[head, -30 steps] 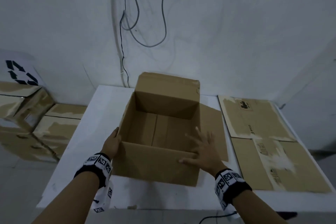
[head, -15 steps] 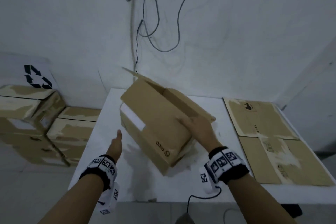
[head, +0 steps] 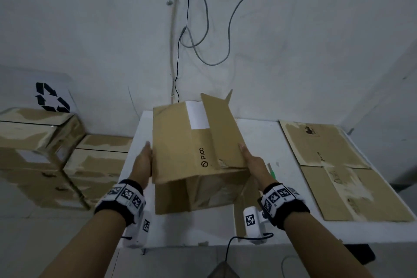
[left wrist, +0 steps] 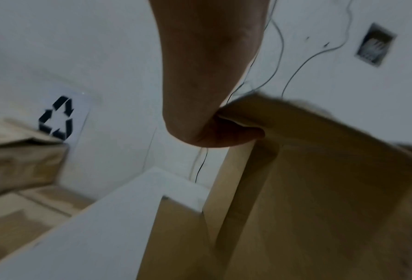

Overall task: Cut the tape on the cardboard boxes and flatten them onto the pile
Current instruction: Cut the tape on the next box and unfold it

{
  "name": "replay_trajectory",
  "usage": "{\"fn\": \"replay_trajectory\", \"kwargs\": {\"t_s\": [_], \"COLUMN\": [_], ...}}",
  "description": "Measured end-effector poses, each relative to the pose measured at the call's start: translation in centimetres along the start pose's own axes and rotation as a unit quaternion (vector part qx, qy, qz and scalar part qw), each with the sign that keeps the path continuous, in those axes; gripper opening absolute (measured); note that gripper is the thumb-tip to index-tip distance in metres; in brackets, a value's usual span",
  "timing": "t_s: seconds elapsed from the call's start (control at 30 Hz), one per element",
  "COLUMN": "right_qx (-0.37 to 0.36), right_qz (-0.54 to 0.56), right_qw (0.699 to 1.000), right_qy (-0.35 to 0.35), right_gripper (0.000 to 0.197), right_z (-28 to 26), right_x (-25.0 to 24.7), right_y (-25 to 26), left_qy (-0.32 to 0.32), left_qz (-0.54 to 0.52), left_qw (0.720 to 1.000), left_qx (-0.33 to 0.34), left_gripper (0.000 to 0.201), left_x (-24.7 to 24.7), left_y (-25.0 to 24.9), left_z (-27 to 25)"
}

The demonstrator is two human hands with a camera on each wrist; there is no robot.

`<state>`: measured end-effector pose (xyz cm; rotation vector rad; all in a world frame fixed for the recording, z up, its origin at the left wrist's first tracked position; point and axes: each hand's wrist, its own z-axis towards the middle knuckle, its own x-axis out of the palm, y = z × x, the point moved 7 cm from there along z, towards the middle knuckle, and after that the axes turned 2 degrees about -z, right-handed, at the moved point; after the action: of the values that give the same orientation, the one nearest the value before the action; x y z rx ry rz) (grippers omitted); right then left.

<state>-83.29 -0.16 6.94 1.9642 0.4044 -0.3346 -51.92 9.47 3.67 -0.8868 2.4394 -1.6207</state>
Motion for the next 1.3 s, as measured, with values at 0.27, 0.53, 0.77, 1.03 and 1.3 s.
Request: {"fn": "replay_trajectory", "kwargs": {"t_s": [0.27, 0.53, 0.77, 1.03, 1.3], "right_qx": [0.000, -0.021, -0.120, -0.127, -0.129], "right_qz": [0.012, -0.012, -0.032, -0.003, 0.003], "right_qw": [1.000, 0.999, 0.992, 0.992, 0.991], "right_qy": [-0.012, -0.031, 0.018, 0.016, 0.018], "right_gripper": [0.078, 0.065, 0.081, 0.085, 0.082], "right_z": [0.4, 0.2, -0.5, 0.7, 1.4], "right_x": [0.6, 0.4, 0.6, 0.8, 1.2], "right_y": [-0.5, -0.2, 0.4, 0.6, 1.9], "left_qy": [0.083, 0.030, -0.012, 0.003, -0.146], "left_qz": [0.197, 0.452, 0.423, 0.372, 0.670], "left_qw": [0.951, 0.873, 0.892, 0.898, 0.680], "left_qx": [0.221, 0.183, 0.161, 0.236, 0.259], "left_gripper": [0.049, 0.108, 0.129, 0.078, 0.064], "left_x": [10.5, 15.1, 14.9, 10.9, 6.1], "left_y": [-7.2, -2.3, -2.4, -1.8, -3.3], "left_z": [-4.5, -2.8, -0.5, 1.0, -2.3]}}
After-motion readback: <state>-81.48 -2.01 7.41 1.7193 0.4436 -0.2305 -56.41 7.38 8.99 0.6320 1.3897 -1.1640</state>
